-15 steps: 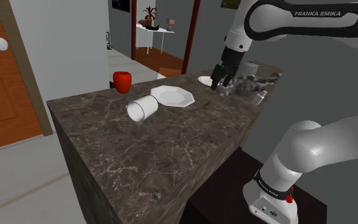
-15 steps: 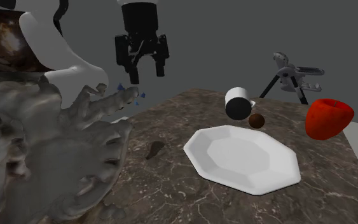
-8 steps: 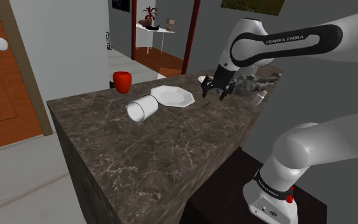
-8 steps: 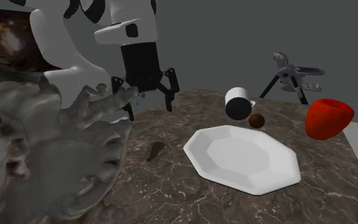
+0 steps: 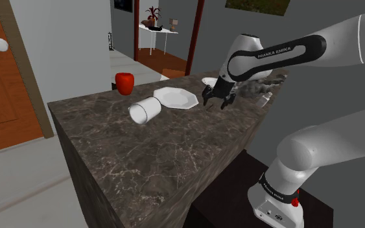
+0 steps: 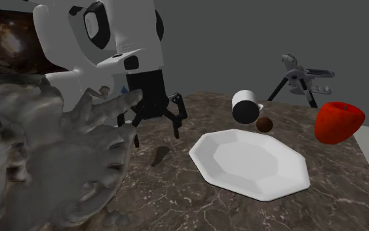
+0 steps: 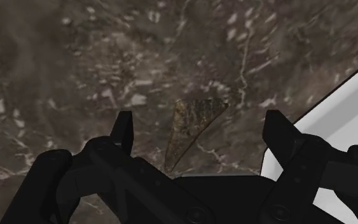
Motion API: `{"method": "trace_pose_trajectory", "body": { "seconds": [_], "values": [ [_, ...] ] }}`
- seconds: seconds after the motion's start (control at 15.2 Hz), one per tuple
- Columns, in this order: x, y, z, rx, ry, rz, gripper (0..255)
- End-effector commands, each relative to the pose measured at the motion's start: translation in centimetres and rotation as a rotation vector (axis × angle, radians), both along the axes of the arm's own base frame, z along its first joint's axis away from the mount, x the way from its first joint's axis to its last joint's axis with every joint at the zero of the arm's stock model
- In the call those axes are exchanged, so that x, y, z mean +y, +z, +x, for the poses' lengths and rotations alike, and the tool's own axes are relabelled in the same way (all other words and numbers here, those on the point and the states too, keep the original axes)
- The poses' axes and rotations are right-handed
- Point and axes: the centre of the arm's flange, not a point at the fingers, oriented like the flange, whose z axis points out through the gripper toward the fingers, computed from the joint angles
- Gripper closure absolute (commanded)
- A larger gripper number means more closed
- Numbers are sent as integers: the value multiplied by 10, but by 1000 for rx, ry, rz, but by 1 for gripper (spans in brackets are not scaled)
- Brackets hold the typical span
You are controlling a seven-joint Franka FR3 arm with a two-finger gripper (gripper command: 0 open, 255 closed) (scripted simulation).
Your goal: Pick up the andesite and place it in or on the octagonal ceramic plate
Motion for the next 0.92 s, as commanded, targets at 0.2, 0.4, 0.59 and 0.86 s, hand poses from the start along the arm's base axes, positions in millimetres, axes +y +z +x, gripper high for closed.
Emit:
{"method": "trace_pose_trajectory", "body": {
  "seconds": [0.2, 0.4, 0.59, 0.86],
  "values": [
    [1, -8, 1, -1, -1, 0, 0],
    [1, -8, 1, -1, -1, 0, 0],
    [1, -8, 1, -1, -1, 0, 255],
    [1, -8, 1, -1, -1, 0, 255]
  ]
}}
